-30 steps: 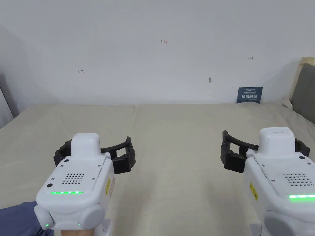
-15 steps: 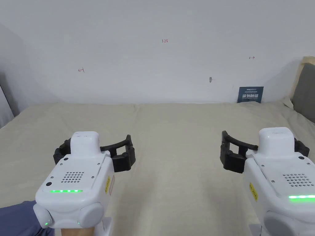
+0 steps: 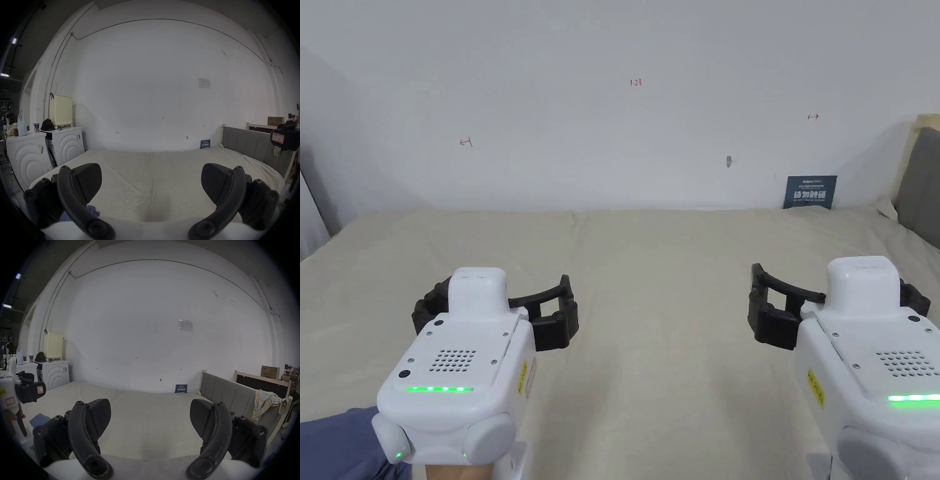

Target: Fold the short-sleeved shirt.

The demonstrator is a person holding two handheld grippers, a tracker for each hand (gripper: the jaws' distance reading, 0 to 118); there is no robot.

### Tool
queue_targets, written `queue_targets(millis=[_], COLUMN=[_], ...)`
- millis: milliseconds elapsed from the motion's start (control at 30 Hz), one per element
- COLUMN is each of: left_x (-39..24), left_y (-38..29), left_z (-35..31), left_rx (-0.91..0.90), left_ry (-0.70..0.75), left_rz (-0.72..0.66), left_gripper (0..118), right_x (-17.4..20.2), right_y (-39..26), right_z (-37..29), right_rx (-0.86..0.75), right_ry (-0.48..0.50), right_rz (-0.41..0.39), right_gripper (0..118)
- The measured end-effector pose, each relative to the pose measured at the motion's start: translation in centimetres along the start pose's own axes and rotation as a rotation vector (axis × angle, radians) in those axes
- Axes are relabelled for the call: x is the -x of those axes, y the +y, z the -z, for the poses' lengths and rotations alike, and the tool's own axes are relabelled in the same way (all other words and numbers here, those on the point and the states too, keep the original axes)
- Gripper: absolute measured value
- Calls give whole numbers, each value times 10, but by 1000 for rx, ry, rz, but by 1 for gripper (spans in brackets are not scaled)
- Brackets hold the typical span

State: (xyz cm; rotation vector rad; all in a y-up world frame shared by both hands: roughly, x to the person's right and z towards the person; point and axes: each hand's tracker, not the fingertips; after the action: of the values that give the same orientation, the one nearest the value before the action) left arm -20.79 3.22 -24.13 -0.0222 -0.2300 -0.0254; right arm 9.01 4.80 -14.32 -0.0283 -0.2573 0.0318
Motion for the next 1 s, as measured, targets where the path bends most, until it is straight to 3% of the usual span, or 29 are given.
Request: queue_targets(millis=[333, 667, 833, 1000], left_x=[1, 6, 8, 9], left_y=[0, 3, 2, 2], left_z=[-1, -3, -3, -3], left_rx=[6, 7, 11, 11], left_ry=[-2, -8, -9, -5], left_rz=[-10, -29, -42, -49], left_gripper=[118, 118, 118, 118], right_x=[0, 5, 9, 10], right_y=[2, 23, 23, 22], right_z=[2, 20, 30, 30], right_rx=[43, 541, 677, 658], right_ry=[-4, -132, -109, -99], right_rz=[2, 193, 163, 149], right_gripper=[101, 101, 101, 101])
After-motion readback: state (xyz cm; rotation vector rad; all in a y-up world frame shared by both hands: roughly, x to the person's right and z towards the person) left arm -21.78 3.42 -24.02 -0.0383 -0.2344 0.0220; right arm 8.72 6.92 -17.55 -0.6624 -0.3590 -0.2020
